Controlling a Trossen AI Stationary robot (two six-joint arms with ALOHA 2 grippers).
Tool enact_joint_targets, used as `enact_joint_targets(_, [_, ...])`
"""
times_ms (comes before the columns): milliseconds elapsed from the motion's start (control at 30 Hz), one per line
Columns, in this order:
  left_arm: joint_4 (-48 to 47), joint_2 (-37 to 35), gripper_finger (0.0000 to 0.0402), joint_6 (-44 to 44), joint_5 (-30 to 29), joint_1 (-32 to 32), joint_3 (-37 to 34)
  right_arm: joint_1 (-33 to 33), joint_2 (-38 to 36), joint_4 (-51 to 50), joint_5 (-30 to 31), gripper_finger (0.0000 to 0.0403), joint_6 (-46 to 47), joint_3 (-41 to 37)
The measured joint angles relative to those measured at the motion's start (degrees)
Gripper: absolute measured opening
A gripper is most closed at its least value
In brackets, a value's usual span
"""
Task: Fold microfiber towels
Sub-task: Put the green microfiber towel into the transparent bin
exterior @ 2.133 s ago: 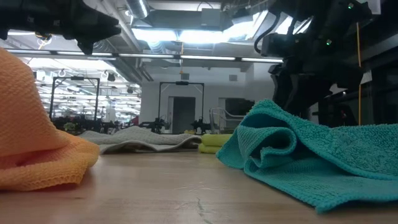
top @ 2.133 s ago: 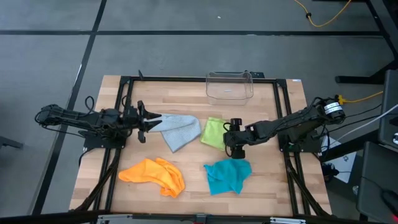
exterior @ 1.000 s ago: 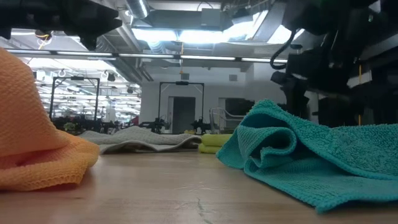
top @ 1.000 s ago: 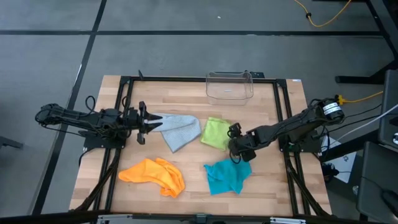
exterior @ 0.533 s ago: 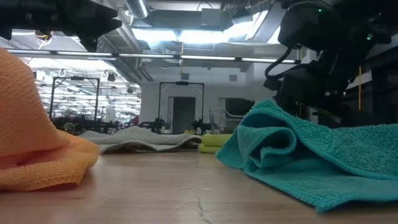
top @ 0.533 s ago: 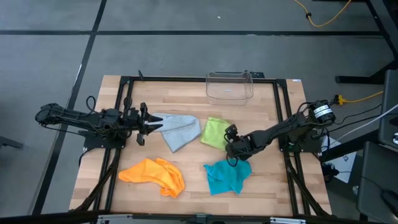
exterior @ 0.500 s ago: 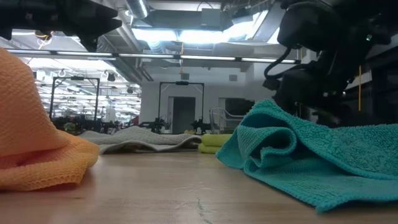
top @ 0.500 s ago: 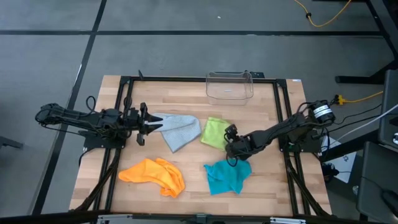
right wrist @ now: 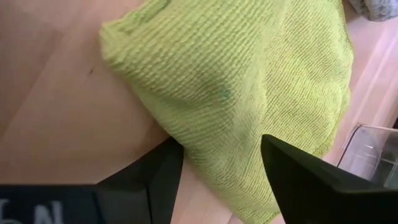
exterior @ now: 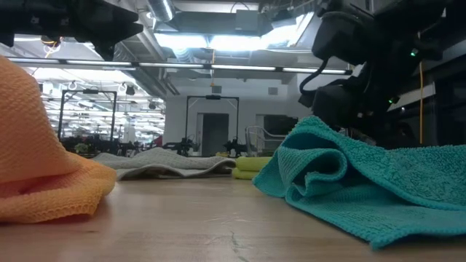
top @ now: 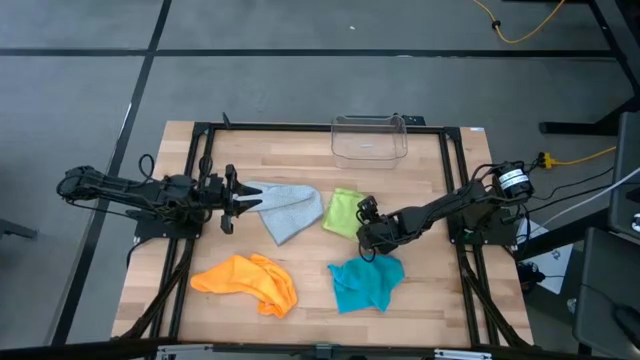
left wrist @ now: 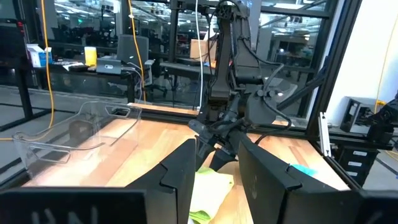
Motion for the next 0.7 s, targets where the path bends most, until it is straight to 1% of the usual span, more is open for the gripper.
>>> enact_joint_targets(100, [0.0, 0.0, 0.0115, 0.02, 0.0, -0.02, 0.0, -0.04, 0.13, 0.55, -0.31, 0.0193, 0.12, -0.02])
enact_joint_targets(200, [-0.02, 0.0, 0.0115, -0.16, 0.0, -0.02, 0.0, -0.08, 0.15, 0.62, -1.09, 0.0161, 2.27, -0.04])
enact_joint_targets(333, [-0.32, 0.0, 0.0115, -0.24, -0.02, -0.01, 0.0, -0.1, 0.28, 0.81, -1.96, 0.0101, 6.28, -0.11])
enact_joint_targets(467, [-1.15, 0.0, 0.0115, -0.22, -0.02, 0.0, 0.0, -0.1, 0.35, 0.9, -2.51, 0.0027, 11.26, 0.01])
enact_joint_targets(500, [-1.39, 0.0, 0.0115, -0.22, -0.02, 0.0, 0.0, -0.1, 0.37, 0.58, -2.51, 0.0015, 12.25, 0.29])
enact_joint_targets(600, [-1.93, 0.0, 0.0115, -0.24, -0.02, -0.02, 0.0, -0.15, 0.2, -1.99, -2.51, 0.0011, 14.59, 1.98])
enact_joint_targets(700, [-2.1, 0.0, 0.0115, -0.28, -0.04, 0.0, 0.0, -0.25, -0.98, -5.11, -0.36, 0.0006, 14.93, 4.4])
